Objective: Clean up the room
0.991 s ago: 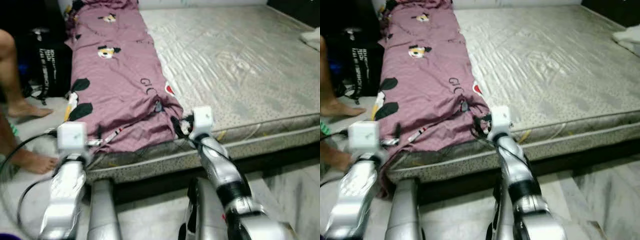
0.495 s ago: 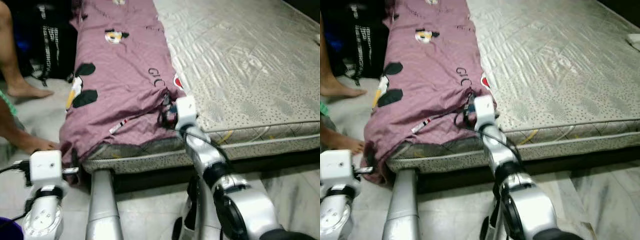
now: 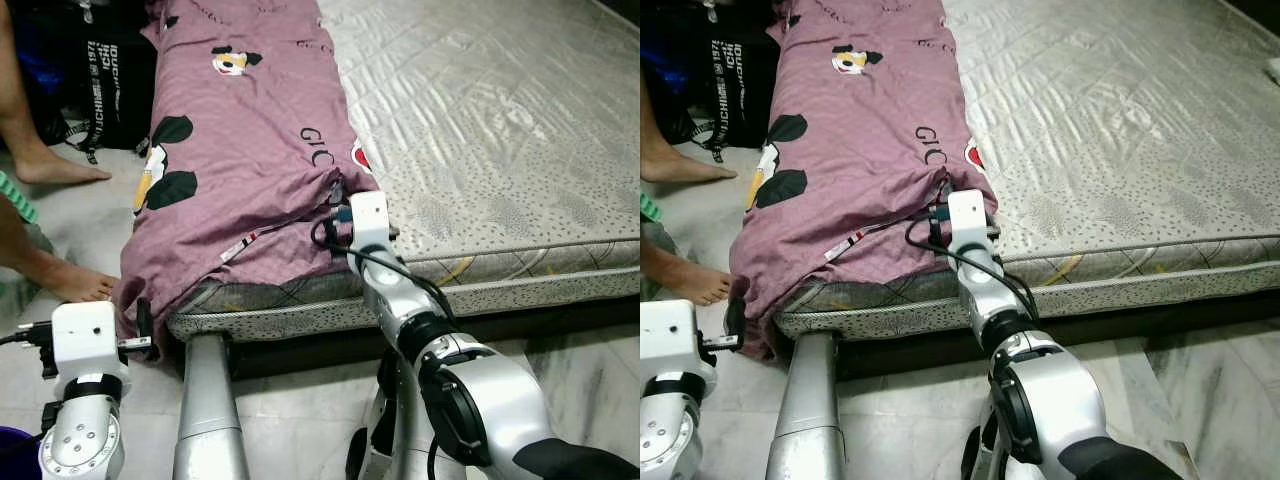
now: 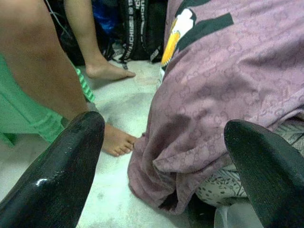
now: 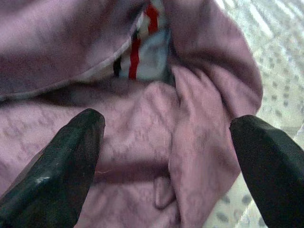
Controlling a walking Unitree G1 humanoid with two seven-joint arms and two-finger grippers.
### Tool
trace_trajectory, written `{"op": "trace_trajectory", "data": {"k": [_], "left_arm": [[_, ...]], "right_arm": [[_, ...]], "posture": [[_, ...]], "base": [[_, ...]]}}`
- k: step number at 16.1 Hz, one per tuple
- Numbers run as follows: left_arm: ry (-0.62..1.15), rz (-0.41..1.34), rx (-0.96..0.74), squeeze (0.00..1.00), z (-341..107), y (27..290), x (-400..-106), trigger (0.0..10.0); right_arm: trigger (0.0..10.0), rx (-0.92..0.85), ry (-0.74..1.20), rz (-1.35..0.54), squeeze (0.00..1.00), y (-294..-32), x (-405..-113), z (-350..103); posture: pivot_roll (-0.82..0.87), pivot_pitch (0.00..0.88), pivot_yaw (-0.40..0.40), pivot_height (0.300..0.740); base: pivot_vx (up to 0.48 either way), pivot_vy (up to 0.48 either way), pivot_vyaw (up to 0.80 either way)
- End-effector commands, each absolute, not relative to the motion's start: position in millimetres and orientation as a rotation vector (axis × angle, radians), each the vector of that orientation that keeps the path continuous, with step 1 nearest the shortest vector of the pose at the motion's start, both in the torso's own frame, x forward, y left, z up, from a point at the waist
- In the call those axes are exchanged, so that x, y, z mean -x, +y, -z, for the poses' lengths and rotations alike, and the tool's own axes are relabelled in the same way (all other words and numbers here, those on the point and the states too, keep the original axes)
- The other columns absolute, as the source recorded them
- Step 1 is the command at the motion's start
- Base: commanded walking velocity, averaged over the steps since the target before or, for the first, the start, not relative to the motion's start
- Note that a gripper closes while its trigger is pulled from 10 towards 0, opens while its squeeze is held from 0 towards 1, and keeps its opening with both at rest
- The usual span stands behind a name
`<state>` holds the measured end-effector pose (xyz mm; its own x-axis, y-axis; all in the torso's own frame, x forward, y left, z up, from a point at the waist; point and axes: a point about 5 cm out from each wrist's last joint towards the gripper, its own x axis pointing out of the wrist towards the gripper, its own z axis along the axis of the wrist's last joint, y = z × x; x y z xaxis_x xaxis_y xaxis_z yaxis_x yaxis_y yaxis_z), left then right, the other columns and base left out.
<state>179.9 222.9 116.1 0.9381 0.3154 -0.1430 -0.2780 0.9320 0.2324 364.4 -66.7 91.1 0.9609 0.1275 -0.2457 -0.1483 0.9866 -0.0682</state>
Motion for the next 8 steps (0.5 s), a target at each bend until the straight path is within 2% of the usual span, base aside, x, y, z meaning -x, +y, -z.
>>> {"op": "trace_trajectory", "data": {"k": [1,4,6,7,8], "left_arm": [[0.192,-0.290,-0.213,0.00,-117.2,220.8,-176.4,10.0],[0.218,-0.268,-0.205,0.00,-115.3,214.2,-170.8,10.0],[0.225,-0.255,-0.198,0.00,-117.2,209.7,-170.0,10.0],[0.228,-0.249,-0.195,0.00,-117.6,208.3,-169.1,10.0],[0.235,-0.239,-0.191,0.00,-117.7,205.9,-166.4,10.0]], "right_arm": [[10.0,0.081,0.265,-0.120,0.00,-69.2,-363.8,-88.2],[10.0,0.066,0.271,-0.099,0.00,-70.3,-364.2,-88.3],[4.5,0.058,0.269,-0.083,0.00,-71.0,-364.5,-88.6],[0.0,0.042,0.265,-0.082,0.00,-70.1,-364.3,-89.0],[0.0,0.039,0.264,-0.079,0.00,-69.2,-363.9,-88.8]], "posture": [[0.43,0.140,-0.080,0.490],[0.43,0.176,-0.067,0.490],[0.43,0.195,-0.061,0.490],[0.43,0.203,-0.059,0.490],[0.42,0.223,-0.055,0.490]], "base": [[0.000,0.000,0.00],[0.000,0.000,0.00],[0.000,0.000,0.00],[0.000,0.000,0.00],[0.000,0.000,0.00]]}}
